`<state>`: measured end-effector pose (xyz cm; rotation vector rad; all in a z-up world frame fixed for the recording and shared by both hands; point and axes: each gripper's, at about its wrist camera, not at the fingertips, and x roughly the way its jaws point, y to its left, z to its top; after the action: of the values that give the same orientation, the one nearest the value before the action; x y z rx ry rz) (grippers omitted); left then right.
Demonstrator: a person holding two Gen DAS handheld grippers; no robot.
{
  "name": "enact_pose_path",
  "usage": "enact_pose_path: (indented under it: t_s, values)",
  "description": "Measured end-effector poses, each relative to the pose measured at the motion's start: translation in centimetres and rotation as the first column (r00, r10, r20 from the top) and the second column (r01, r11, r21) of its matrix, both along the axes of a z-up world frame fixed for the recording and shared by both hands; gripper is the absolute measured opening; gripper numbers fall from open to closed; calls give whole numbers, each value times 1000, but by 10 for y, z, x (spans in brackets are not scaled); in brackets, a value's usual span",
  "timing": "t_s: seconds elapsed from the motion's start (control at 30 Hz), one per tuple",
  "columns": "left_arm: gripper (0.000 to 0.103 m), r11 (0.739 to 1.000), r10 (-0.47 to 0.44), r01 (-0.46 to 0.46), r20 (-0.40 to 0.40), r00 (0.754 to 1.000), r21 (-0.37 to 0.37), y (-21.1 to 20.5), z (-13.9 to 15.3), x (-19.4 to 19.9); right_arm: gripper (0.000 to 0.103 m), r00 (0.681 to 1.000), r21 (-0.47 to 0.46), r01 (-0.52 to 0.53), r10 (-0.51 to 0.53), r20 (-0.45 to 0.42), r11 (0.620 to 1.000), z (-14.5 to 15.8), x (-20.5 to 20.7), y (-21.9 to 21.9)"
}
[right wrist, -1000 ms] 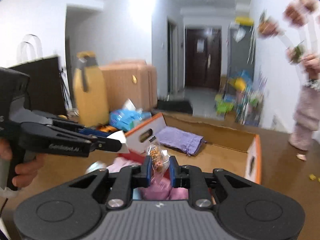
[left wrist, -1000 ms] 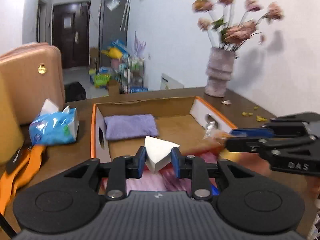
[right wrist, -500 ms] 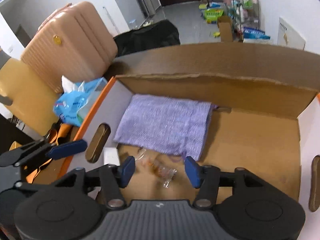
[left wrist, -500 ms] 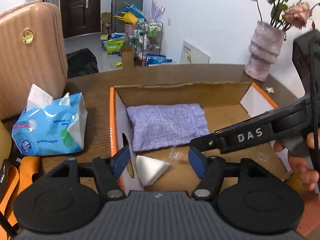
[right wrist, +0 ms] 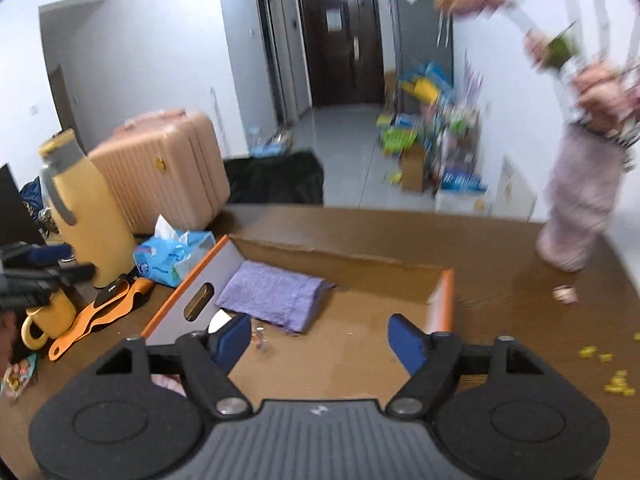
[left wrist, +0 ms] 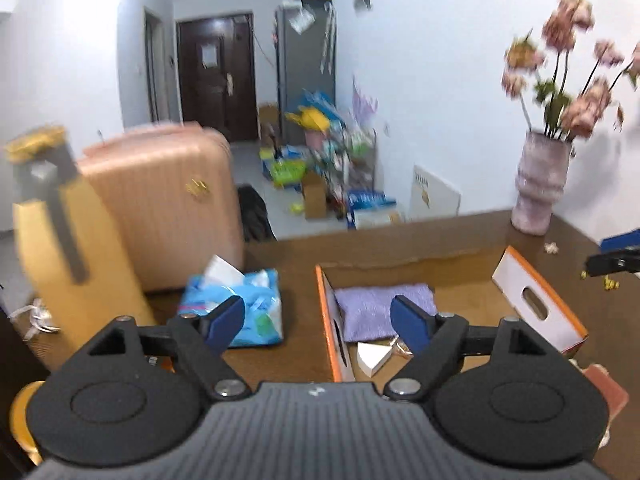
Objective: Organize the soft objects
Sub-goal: 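Withdraw both grippers from the box back over the table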
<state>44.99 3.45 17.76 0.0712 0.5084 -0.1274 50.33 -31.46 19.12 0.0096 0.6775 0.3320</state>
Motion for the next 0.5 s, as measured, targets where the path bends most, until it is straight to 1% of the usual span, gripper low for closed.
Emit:
enact_pose_path:
  t_s: [0.17, 0.27, 0.3, 0.33, 0.37, 0.4, 0.43, 0.5]
  values:
    - [82, 1000, 0, 0, 64, 998, -7, -9, 27, -40, 76, 997, 6, 46, -46, 60, 999, 17, -41, -21]
    - [84, 1000, 13, -12, 103, 995, -10, -19, 32, -66, 76, 993, 20, 44, -46, 110, 999, 26, -65, -24]
    - [86, 999, 39, -39, 116, 992, -8, -22, 31, -75, 76, 990, 22, 45, -47, 133, 999, 28, -77, -26]
    - [87, 998, 69, -68, 149, 986, -13, -26, 27, -91, 76, 986, 28, 50, -54, 158, 998, 30, -91, -28]
    - [90, 997, 71, -68, 184, 980, -21, -30, 21, -105, 79, 978, 36, 47, -53, 200, 998, 30, -108, -29]
    - [93, 998, 66, -64, 223, 972, -17, -35, 13, -124, 86, 965, 46, 35, -46, 258, 998, 29, -129, -30]
    - [95, 998, 62, -63, 253, 965, -5, -41, 6, -139, 88, 950, 56, 27, -43, 310, 998, 24, -148, -30]
    - [99, 998, 45, -53, 315, 948, 15, -53, -15, -176, 89, 922, 62, 29, -51, 385, 998, 11, -184, -29]
